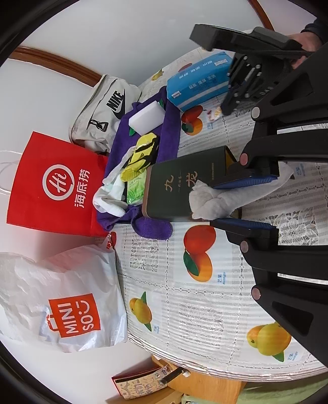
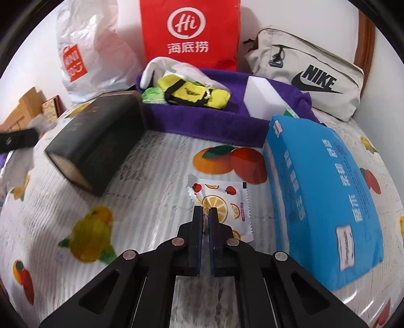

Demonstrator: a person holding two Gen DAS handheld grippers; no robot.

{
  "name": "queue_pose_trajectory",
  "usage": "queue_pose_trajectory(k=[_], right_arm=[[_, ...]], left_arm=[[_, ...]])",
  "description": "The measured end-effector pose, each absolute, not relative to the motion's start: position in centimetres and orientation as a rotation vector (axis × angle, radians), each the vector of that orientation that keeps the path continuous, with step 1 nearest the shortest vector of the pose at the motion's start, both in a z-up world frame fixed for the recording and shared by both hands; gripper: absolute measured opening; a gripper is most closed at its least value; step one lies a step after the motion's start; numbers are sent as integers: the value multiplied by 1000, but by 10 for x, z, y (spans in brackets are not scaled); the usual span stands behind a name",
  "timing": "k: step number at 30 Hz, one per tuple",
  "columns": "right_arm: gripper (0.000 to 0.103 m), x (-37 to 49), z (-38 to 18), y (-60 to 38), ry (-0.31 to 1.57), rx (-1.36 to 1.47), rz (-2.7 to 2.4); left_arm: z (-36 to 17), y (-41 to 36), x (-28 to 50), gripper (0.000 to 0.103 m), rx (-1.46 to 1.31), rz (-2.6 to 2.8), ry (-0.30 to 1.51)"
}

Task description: Organize soft objects

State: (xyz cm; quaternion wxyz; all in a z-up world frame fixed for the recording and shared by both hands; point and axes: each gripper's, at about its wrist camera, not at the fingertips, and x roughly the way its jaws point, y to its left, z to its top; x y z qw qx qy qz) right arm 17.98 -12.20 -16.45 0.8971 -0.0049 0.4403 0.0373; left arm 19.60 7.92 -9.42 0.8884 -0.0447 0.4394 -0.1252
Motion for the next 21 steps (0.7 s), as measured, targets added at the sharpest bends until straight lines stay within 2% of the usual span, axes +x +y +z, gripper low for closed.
queue_pose_trajectory(k=[21], right_arm=[[2,146,-93,-146,776,20,158]], left_arm=[[-58,40,178,22,-86,-277,867]])
